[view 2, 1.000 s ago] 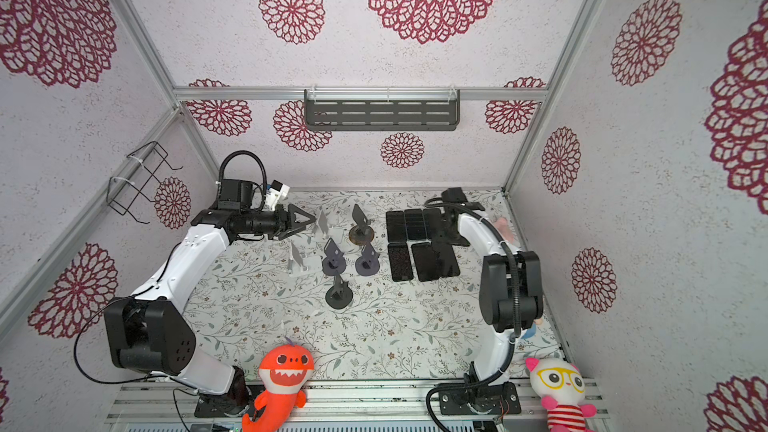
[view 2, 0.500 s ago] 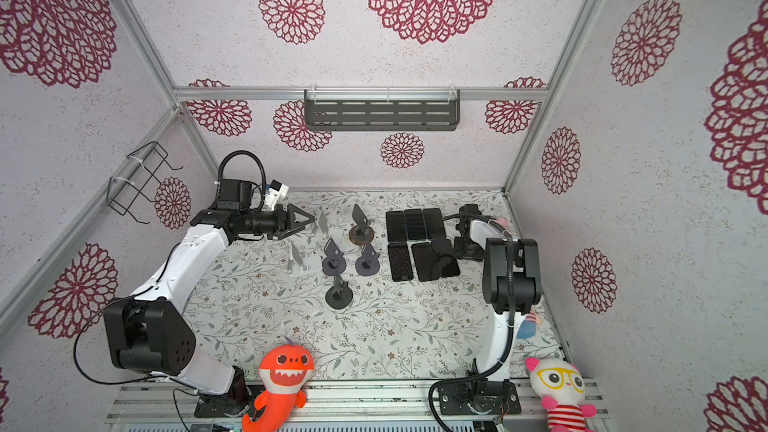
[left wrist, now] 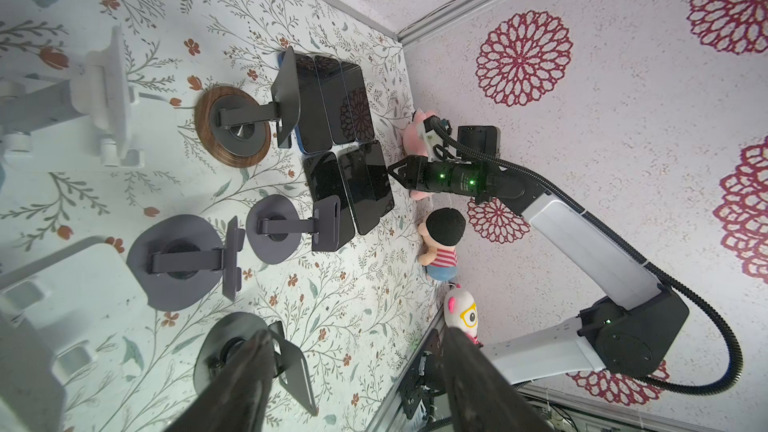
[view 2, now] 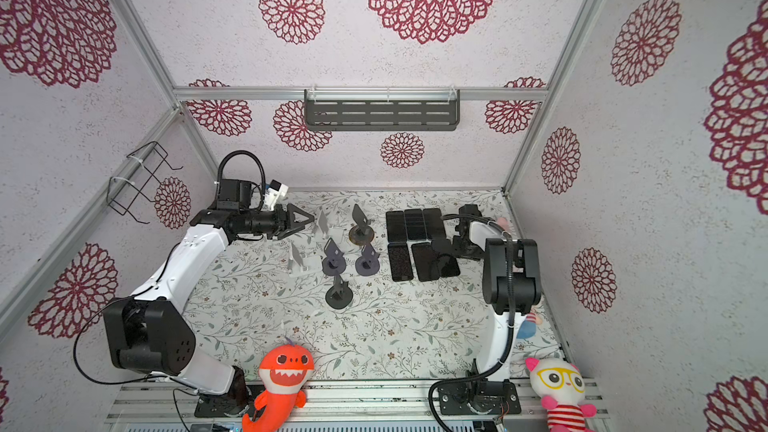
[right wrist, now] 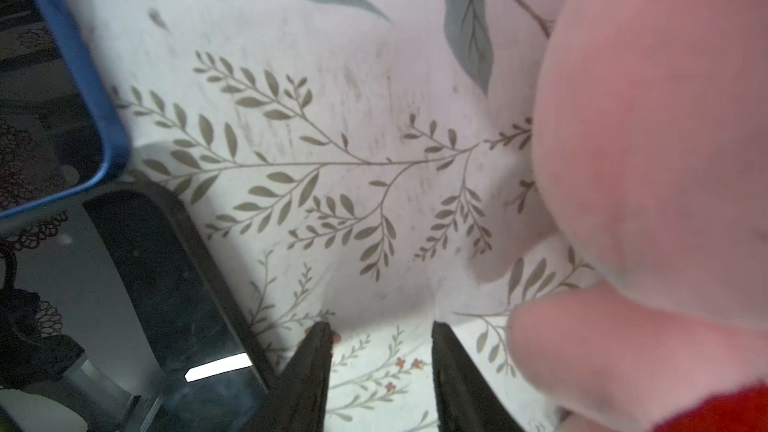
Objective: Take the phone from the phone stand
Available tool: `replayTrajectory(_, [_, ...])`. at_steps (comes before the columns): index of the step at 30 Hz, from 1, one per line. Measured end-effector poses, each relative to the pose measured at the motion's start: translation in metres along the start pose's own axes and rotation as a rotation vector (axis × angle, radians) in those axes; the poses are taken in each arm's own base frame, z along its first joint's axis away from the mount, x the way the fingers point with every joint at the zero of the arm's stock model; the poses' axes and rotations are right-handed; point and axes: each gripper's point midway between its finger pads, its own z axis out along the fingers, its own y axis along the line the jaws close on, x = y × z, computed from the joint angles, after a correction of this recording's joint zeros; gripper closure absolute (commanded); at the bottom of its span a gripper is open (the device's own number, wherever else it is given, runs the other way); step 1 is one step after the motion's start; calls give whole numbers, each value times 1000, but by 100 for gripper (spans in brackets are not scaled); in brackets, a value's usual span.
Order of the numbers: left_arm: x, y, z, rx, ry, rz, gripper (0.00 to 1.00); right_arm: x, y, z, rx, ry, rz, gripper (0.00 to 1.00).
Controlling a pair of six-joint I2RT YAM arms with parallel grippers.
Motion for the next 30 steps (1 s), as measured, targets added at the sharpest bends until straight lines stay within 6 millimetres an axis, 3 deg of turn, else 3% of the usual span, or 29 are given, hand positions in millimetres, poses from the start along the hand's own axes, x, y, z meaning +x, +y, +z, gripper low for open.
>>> replayTrajectory(16, [-1,1,-1,-2,-3,-2,32,16,14,-6,-45,19,51,53])
replayTrajectory(23, [-1,2,-1,-2,-4,-2,32,25,2,-13,10,50,59,49])
replayTrajectory(26, [-1,2,-1,-3,-4,-3,32,20,-1,-30,15,16,62,48])
replayTrajectory(30, [-2,3,-1,-12,-9,-2,32,3,0,-73,-33,-121,70,40])
